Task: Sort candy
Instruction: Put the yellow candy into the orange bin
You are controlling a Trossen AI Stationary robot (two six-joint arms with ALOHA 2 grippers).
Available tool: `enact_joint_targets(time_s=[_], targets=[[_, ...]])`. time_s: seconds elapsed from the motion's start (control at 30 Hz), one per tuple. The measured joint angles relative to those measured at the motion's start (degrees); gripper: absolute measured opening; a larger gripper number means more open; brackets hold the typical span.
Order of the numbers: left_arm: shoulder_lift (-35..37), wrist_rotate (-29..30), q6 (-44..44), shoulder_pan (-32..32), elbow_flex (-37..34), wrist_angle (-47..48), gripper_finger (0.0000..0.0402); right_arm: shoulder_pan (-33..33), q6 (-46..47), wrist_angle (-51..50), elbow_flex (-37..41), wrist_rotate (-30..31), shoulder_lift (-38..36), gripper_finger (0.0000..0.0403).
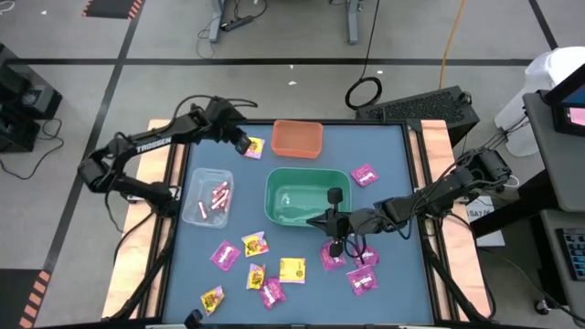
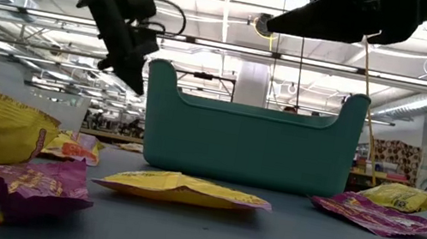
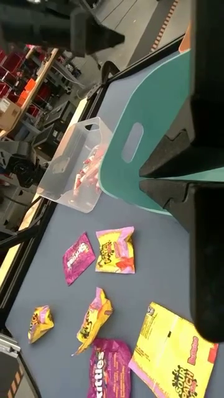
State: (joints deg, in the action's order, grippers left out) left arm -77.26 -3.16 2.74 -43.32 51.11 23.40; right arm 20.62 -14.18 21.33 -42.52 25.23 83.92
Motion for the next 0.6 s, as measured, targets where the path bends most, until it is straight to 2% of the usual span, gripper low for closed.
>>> enact_joint_targets(time_s=[0.13,0.23,0.33,0.5,0.6], targets=[[-4.55,0.21,1.35,-0.04,-0.62,0.04,0.0023,0.0,0.12,0.04,0.0,-0.02,0.0,0.0008],[-9.08,1.97,-0.55,-0.24,-0.83,-2.02,0.0051,0.0,0.47,-0.09,0.0,-0.02,0.0,0.0008],[-13.12,3.15,-2.06,-1.84,-0.81,-4.88,0.0096,0.0,0.47,-0.1,0.0,-0.03,0.0,0.0008],[-17.97,1.68,-3.14,-4.15,1.34,-5.98,0.0195,0.0,0.47,-0.59,0.0,-0.04,0.0,0.0008],[-20.45,0.11,-2.95,-5.3,2.25,-7.54,0.0242,0.0,0.22,-0.58,0.0,-0.02,0.0,0.0008]])
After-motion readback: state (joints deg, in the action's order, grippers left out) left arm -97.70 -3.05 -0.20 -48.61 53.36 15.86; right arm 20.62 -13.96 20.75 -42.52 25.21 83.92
